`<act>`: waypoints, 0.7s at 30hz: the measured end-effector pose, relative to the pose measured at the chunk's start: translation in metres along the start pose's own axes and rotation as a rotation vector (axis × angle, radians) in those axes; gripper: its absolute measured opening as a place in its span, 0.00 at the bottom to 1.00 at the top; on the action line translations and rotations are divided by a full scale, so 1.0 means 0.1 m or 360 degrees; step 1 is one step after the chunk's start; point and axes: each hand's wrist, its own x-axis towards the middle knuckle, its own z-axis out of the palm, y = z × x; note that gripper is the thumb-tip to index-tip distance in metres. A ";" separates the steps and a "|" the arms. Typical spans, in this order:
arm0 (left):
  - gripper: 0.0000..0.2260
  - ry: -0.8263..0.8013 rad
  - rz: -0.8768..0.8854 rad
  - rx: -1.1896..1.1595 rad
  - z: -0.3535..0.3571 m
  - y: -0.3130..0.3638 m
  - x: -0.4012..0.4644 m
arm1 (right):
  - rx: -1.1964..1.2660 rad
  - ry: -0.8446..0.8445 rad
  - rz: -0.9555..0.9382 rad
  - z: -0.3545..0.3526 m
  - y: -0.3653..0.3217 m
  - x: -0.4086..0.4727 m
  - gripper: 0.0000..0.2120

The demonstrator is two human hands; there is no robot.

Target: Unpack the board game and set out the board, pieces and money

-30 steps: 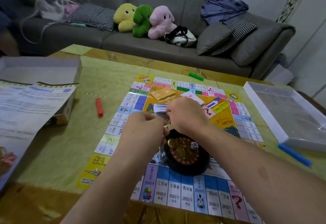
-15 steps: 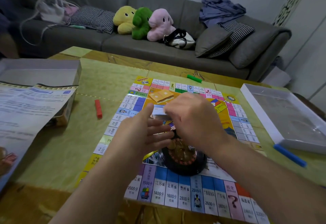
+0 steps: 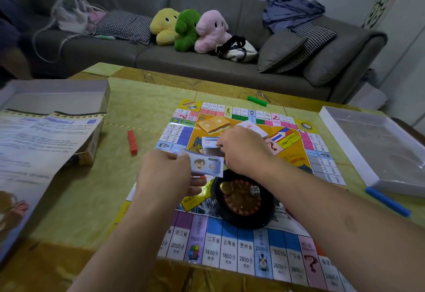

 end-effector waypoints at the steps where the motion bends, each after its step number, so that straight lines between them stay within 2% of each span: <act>1: 0.14 -0.0010 0.0005 0.0000 0.01 0.00 0.00 | -0.0030 0.0025 -0.0011 0.00 0.01 0.00 0.07; 7: 0.13 -0.0024 -0.0004 0.0011 0.02 -0.01 0.03 | 0.0067 0.0156 0.0048 0.08 0.02 0.02 0.08; 12: 0.10 -0.0031 -0.0002 0.0019 0.01 -0.01 0.02 | 0.0518 0.0096 0.0185 0.07 0.09 0.03 0.09; 13: 0.10 -0.0034 0.0000 0.0003 0.01 -0.02 0.02 | 0.0526 0.0175 0.0217 0.06 0.12 0.01 0.09; 15: 0.10 -0.0052 -0.0003 -0.0037 0.00 -0.02 0.01 | 0.0559 0.0499 0.0240 -0.02 0.17 -0.08 0.09; 17: 0.09 -0.0119 -0.0029 -0.0118 0.03 0.01 -0.03 | 0.0599 0.0815 0.0102 -0.16 0.19 -0.31 0.09; 18: 0.09 -0.0184 -0.0056 -0.0189 0.05 0.03 -0.06 | 0.0594 0.0872 -0.0005 -0.24 0.18 -0.45 0.09; 21: 0.12 -0.0420 -0.0147 -0.0437 0.16 0.08 -0.19 | 0.0405 0.0690 -0.0271 -0.35 0.07 -0.87 0.11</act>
